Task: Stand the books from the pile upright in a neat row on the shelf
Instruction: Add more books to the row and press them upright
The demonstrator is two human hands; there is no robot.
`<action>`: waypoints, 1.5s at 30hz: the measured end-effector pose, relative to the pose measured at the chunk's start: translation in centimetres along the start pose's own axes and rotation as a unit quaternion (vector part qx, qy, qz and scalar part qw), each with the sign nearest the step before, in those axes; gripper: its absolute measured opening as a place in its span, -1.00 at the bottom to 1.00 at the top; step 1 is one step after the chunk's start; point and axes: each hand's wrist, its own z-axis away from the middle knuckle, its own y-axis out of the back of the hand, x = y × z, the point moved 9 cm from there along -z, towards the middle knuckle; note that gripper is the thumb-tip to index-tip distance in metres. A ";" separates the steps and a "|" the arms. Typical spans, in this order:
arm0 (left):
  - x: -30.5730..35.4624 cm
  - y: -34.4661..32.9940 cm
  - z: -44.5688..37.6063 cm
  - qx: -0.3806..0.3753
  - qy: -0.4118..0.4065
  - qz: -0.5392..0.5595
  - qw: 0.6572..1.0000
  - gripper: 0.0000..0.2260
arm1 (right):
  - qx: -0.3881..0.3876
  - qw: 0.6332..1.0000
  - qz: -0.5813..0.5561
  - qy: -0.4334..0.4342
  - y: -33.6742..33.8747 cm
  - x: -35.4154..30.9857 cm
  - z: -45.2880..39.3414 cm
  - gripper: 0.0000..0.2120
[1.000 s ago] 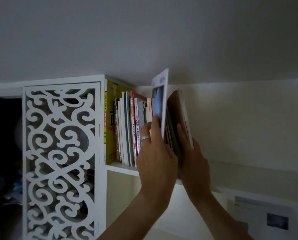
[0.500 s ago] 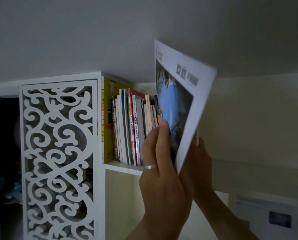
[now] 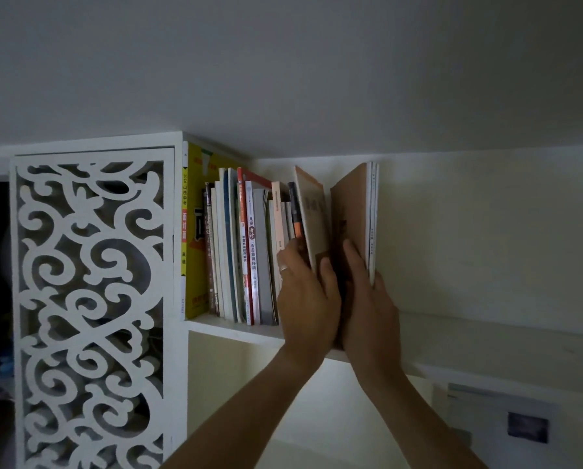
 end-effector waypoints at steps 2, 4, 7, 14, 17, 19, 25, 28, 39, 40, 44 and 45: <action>0.7 -0.8 -0.2 0.020 -0.059 -0.003 0.998 -0.69 | -0.010 1.000 -0.012 0.008 -0.6 0.3 -0.2 -0.40; 0.9 -1.6 -0.6 0.023 -0.086 0.018 0.996 -0.68 | -0.021 0.999 -0.032 -0.008 -1.6 1.0 -0.6 -0.40; -0.3 -2.2 -1.1 -0.003 -0.092 0.055 0.994 -0.69 | -0.002 1.000 -0.005 0.010 -2.0 1.0 -1.0 -0.49; -2.2 -1.4 -1.6 0.006 -0.095 0.092 0.991 -0.77 | -0.073 0.995 -0.056 0.041 -1.7 -0.7 -0.6 -0.43; -2.5 -1.1 -1.7 0.017 -0.093 0.058 0.994 -0.62 | -0.116 0.991 -0.061 0.012 -2.0 -0.1 -0.3 -0.21; -2.5 -0.9 -1.8 0.019 -0.106 0.064 0.992 -0.64 | -0.136 0.990 -0.044 -0.006 -2.3 0.6 -0.2 -0.12; -3.1 -0.7 -1.4 0.010 -0.099 0.065 0.993 -0.67 | -0.125 0.990 0.066 0.002 -3.2 0.0 -0.3 -0.02; -2.7 -0.5 -1.1 0.020 -0.110 0.039 0.993 -0.67 | -0.108 0.991 0.077 -0.031 -2.9 -0.1 -0.3 -0.11; -4.2 1.4 -0.4 0.115 -0.020 -0.107 0.987 -0.55 | -0.044 0.995 0.015 -0.083 -1.9 0.4 -1.8 -0.38; -4.2 1.5 -0.4 0.113 -0.022 -0.102 0.988 -0.56 | -0.042 0.996 0.012 -0.082 -1.8 0.4 -2.0 -0.34; -4.1 1.4 -0.4 0.101 -0.028 -0.086 0.991 -0.57 | -0.022 0.992 -0.006 -0.126 -1.1 1.1 -2.0 -0.11; -4.1 1.3 -0.4 0.097 -0.030 -0.088 0.991 -0.55 | -0.019 0.989 -0.019 -0.146 -1.0 1.4 -1.9 -0.06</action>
